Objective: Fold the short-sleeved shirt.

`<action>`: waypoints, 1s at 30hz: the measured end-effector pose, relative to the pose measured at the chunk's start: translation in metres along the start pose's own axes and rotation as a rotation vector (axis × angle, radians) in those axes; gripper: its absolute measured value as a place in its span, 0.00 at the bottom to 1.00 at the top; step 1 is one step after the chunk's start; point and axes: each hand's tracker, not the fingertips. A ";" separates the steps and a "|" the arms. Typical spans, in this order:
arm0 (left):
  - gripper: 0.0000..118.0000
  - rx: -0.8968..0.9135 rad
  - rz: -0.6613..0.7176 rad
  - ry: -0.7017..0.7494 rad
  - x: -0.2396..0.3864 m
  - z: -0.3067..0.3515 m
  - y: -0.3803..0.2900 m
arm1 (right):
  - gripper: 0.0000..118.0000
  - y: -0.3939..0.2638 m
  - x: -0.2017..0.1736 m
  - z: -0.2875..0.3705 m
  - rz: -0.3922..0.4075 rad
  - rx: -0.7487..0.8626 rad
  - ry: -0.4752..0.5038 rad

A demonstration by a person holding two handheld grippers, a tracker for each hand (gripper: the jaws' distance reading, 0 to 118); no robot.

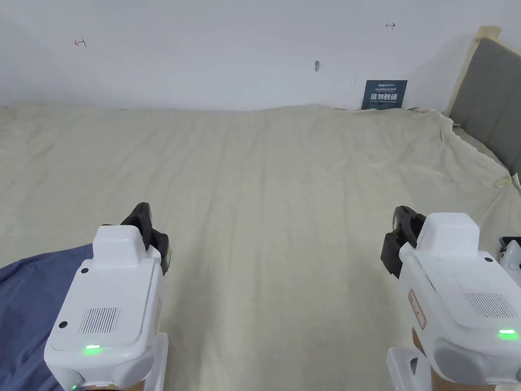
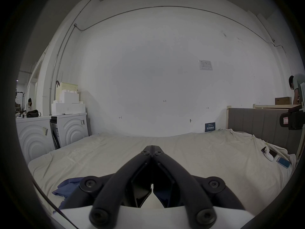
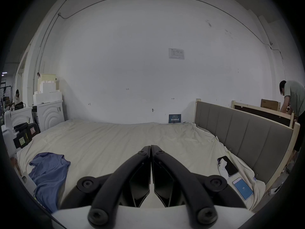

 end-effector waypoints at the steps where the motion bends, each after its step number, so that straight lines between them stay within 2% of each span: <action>1: 0.00 -0.001 -0.002 -0.001 0.000 0.000 0.000 | 0.00 0.000 0.000 0.000 -0.001 0.000 0.000; 22: 0.00 0.000 0.016 -0.001 -0.003 0.000 0.000 | 0.00 -0.001 0.001 -0.003 0.007 0.002 0.005; 30: 0.00 0.004 0.027 0.045 -0.023 0.004 0.003 | 0.00 0.004 -0.020 -0.012 0.016 0.019 0.047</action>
